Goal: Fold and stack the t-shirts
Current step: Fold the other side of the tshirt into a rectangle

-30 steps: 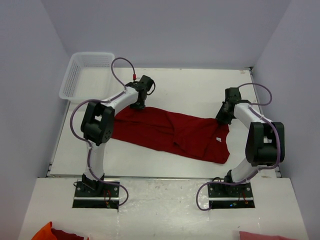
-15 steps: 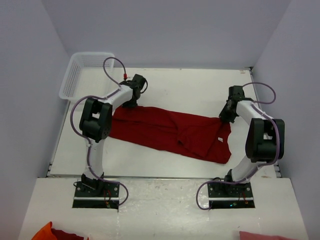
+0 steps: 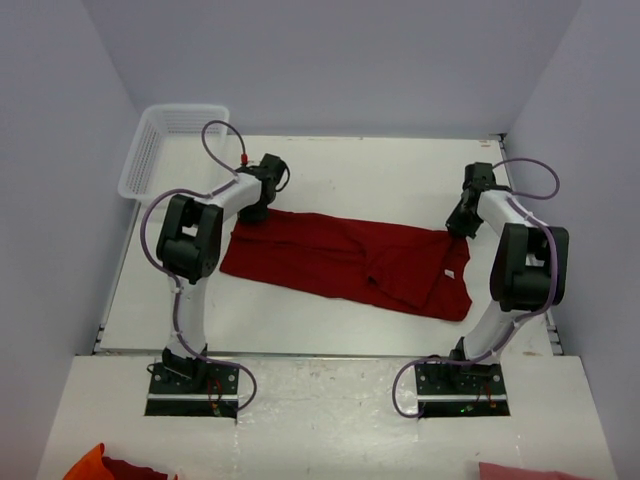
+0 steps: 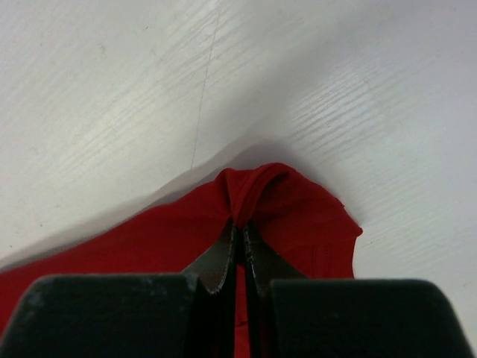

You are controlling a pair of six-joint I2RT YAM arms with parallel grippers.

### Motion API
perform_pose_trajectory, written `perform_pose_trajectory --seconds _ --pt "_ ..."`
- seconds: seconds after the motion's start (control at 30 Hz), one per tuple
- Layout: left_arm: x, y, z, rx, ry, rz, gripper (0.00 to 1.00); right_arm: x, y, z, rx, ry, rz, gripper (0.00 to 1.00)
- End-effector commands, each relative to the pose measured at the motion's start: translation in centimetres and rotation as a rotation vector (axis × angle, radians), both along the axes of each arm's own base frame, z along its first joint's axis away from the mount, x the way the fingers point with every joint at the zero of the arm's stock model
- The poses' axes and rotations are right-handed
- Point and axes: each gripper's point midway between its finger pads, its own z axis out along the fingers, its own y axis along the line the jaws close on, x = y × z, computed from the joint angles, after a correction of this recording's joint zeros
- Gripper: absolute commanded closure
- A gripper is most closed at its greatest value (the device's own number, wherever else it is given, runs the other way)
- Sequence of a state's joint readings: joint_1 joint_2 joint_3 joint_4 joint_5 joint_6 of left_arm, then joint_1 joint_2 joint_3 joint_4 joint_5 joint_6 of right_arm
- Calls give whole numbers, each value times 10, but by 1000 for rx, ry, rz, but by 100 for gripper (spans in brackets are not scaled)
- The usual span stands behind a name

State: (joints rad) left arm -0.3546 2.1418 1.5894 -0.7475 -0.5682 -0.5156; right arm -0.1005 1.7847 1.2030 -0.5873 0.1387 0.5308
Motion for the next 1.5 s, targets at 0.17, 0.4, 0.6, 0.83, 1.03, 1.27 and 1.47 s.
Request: perform_pose_trajectory --seconds 0.17,0.4,0.6,0.83,1.03,1.27,1.47 --pt "5 21 -9 -14 -10 79 64 14 -30 5 -43 19 -62 100" --pt "9 23 -4 -19 -26 87 64 19 -30 4 -33 21 -49 100" --pt "9 26 -4 -4 -27 95 64 20 -43 3 -66 37 -74 100" --pt "18 24 21 -17 -92 96 64 26 -44 19 -73 -23 -72 87" --pt "24 14 81 26 -262 91 63 28 -42 54 -97 -154 -52 64" --pt "18 -11 132 90 -391 36 60 24 -7 95 -114 -261 43 50" --pt "-9 -24 114 -8 -301 -17 76 11 49 122 -86 -329 181 61"
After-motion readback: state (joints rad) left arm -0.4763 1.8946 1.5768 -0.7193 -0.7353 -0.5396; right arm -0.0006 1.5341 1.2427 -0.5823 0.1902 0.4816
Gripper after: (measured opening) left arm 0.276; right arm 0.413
